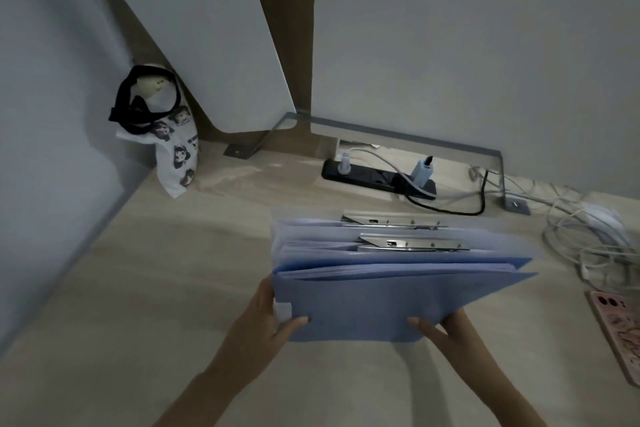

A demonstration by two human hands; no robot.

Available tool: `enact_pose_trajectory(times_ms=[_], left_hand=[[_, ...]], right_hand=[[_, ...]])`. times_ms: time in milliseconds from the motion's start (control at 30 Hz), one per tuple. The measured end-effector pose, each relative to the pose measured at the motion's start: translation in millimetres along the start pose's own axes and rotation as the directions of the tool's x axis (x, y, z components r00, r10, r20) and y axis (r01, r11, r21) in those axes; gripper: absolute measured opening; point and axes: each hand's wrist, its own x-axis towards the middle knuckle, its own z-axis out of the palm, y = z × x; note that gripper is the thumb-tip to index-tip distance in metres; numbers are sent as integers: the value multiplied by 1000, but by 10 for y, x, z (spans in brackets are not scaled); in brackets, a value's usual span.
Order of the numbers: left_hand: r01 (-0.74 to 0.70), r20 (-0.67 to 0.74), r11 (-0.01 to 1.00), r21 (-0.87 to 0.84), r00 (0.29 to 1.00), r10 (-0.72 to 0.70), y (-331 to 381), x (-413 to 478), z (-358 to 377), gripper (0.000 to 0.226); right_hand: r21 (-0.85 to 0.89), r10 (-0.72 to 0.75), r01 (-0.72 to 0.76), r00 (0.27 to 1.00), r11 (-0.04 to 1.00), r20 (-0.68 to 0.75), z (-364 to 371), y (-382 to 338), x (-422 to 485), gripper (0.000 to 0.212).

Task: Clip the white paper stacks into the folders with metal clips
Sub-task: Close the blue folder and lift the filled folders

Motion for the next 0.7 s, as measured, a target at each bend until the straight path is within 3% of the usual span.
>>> enact_pose_trajectory(times_ms=[100,300,400,500,567,700], left_hand=[[-85,12,996,29,996,85,-69,20,-1,81],[-85,52,996,24,995,83,-136,173,-215,51],[-16,4,999,-44,1000,16,-226,292,-412,39],[43,-98,982,-186,993,-62,-301,467,-588,37],[102,-164,962,-252,976,-146,-374,628,-732,21],[278,-142,914,-294,933,-330,-664,961,-1037,15]], right_hand=[[-50,11,-14,998,999,-58,28,43,-11,65],[0,39,-39,993,999,-115,215,-24,57,49],[56,61,-59,998,997,-29,431,-146,207,53],[101,96,-107,990,989,102,726,-340,382,45],[114,126,-151,972,982,201,952,-467,546,41],[118,160,-212,924,970,346,1418,-664,887,32]])
